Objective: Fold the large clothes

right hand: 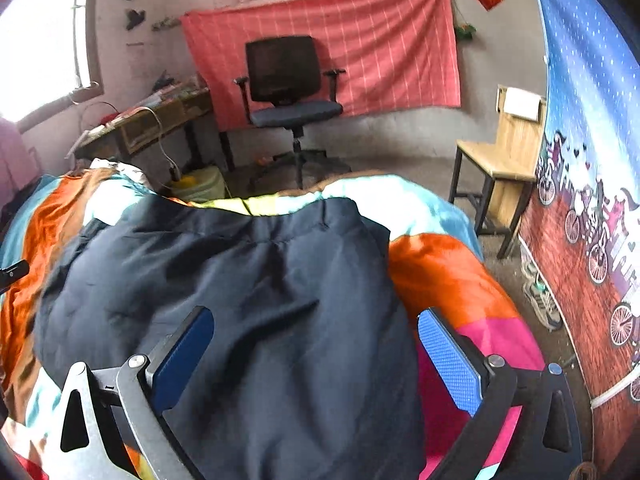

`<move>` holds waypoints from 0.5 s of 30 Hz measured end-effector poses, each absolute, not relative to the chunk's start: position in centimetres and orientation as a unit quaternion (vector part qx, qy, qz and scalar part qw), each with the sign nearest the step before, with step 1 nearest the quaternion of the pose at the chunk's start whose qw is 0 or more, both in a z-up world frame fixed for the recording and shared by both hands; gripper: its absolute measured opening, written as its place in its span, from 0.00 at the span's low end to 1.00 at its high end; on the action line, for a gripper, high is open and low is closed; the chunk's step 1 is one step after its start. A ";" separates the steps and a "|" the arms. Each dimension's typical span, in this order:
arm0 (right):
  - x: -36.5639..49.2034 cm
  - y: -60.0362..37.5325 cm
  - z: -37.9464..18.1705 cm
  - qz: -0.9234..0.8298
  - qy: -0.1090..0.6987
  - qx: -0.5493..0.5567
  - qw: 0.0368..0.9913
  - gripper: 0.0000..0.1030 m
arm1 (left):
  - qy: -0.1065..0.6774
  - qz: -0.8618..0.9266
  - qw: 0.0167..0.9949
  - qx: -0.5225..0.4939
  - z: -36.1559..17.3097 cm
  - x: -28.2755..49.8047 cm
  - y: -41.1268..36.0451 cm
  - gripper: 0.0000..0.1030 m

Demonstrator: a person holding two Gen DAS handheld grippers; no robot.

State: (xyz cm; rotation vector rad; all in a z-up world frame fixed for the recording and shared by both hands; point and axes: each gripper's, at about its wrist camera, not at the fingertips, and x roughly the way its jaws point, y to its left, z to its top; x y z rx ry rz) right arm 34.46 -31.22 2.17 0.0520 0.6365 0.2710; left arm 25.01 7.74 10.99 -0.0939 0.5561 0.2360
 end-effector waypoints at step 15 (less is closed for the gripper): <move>26.8 -30.1 5.9 0.159 0.212 0.015 0.964 1.00 | 0.224 0.093 0.970 -0.003 11.4 19.0 2.0 0.98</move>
